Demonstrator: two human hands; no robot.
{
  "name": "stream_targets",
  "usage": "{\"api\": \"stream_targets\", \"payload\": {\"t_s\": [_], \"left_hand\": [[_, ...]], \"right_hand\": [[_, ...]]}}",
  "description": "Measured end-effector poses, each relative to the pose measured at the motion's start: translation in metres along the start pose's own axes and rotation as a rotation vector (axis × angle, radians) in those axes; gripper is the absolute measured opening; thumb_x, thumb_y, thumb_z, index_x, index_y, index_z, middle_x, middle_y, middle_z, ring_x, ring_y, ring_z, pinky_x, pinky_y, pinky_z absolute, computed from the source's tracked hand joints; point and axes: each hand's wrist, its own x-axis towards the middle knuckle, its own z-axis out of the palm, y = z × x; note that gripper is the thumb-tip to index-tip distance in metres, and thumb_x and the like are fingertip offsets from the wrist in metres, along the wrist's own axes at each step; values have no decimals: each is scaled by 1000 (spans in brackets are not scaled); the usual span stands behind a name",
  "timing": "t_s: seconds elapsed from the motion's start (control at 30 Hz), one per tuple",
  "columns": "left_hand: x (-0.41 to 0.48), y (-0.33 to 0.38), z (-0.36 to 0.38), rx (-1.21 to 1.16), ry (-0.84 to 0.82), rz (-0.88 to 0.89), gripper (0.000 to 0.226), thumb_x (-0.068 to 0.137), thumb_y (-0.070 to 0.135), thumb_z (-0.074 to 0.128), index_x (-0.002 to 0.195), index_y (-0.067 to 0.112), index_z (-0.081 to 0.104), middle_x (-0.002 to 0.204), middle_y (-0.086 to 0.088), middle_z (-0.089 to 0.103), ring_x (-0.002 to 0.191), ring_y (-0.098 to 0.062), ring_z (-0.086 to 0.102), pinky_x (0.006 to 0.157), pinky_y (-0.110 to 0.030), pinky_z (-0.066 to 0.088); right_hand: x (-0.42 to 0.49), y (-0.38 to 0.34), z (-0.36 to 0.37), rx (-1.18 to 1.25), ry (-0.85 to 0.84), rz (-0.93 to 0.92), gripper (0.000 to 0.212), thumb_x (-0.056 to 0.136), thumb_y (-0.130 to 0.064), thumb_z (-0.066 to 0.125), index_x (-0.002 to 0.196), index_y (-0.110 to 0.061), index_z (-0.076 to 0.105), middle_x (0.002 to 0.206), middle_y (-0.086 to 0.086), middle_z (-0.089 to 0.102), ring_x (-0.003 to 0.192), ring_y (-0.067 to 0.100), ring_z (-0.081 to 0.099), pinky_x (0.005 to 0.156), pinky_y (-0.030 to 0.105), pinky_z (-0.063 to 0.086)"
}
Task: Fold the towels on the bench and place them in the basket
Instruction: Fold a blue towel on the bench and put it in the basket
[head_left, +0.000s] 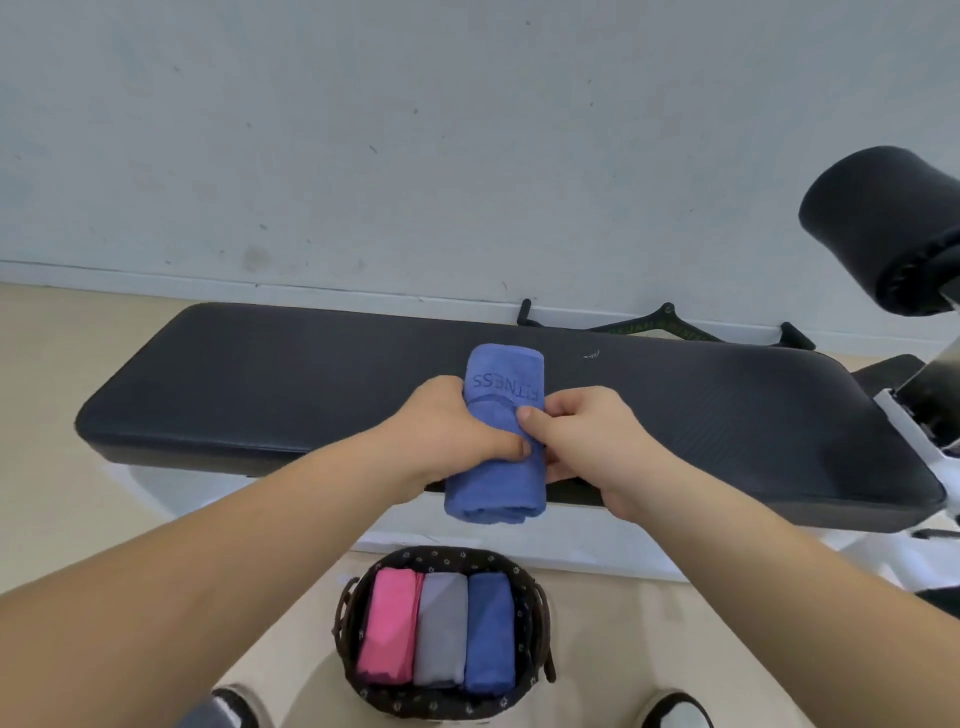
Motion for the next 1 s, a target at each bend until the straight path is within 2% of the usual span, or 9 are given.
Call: {"api": "stream_targets", "payload": {"t_s": [0.1, 0.17, 0.3, 0.4, 0.53, 0.63, 0.83, 0.9, 1.0], "left_hand": [[-28, -18, -5, -145, -58, -19, 29, 73, 12, 83, 101, 12, 75, 96, -8, 80, 90, -26, 78, 81, -41, 64], [-45, -33, -9, -223, -79, -33, 30, 72, 12, 77, 102, 12, 74, 97, -10, 80, 91, -31, 77, 85, -45, 62], [-70, -70, -3, -355, -146, -112, 34, 72, 2, 64, 104, 6, 73, 99, -11, 79, 87, -27, 74, 87, -40, 58], [-73, -103, 11, -485, -153, -195, 42, 65, 3, 60, 105, 7, 74, 104, -17, 78, 89, -32, 73, 91, -45, 58], [-65, -143, 38, -629, -164, -363, 37, 67, 6, 61, 102, 10, 74, 97, -16, 78, 83, -33, 72, 78, -41, 61], [-55, -170, 61, -660, -147, -440, 23, 71, 4, 60, 90, 11, 71, 82, -12, 75, 77, -31, 71, 72, -36, 58], [-15, -230, 84, -559, -50, -512, 41, 69, 14, 71, 110, 14, 73, 98, -13, 80, 94, -32, 77, 89, -50, 62], [2, -247, 89, -470, 2, -512, 45, 71, 18, 74, 115, 21, 66, 100, -6, 78, 92, -25, 76, 87, -46, 63], [26, -267, 93, -251, 82, -416, 37, 74, 20, 71, 107, 31, 61, 98, 2, 73, 90, -16, 71, 89, -42, 61]], "right_hand": [[-26, 0, 9, -40, -165, 32, 21, 102, -20, 60, 101, -5, 74, 95, 13, 78, 76, 21, 77, 66, 34, 64], [-42, 6, 20, -214, -257, 40, 27, 104, -30, 54, 107, -10, 73, 107, 10, 76, 84, 20, 73, 74, 36, 64], [-67, 35, 55, -295, -344, 82, 34, 109, -38, 38, 119, -23, 66, 125, 10, 70, 109, 24, 68, 90, 37, 57], [-73, 63, 76, -182, -367, 168, 28, 106, -27, 42, 121, -26, 65, 121, 2, 74, 113, 19, 69, 103, 42, 55], [-71, 101, 92, -195, -407, 235, 43, 82, -10, 53, 119, -26, 65, 116, 2, 76, 109, 21, 72, 99, 45, 58], [-58, 131, 102, -116, -435, 333, 44, 88, 3, 48, 117, -25, 67, 116, 4, 76, 110, 23, 72, 92, 37, 60], [-7, 204, 130, -67, -324, 490, 41, 84, -3, 53, 120, -15, 69, 106, 9, 79, 102, 26, 75, 95, 45, 60], [12, 222, 143, -50, -257, 526, 37, 85, -8, 57, 120, -17, 68, 106, 8, 78, 100, 26, 75, 95, 45, 60], [37, 243, 163, 48, -165, 550, 23, 93, -12, 61, 115, -19, 67, 103, 9, 77, 94, 26, 74, 85, 41, 62]]}}
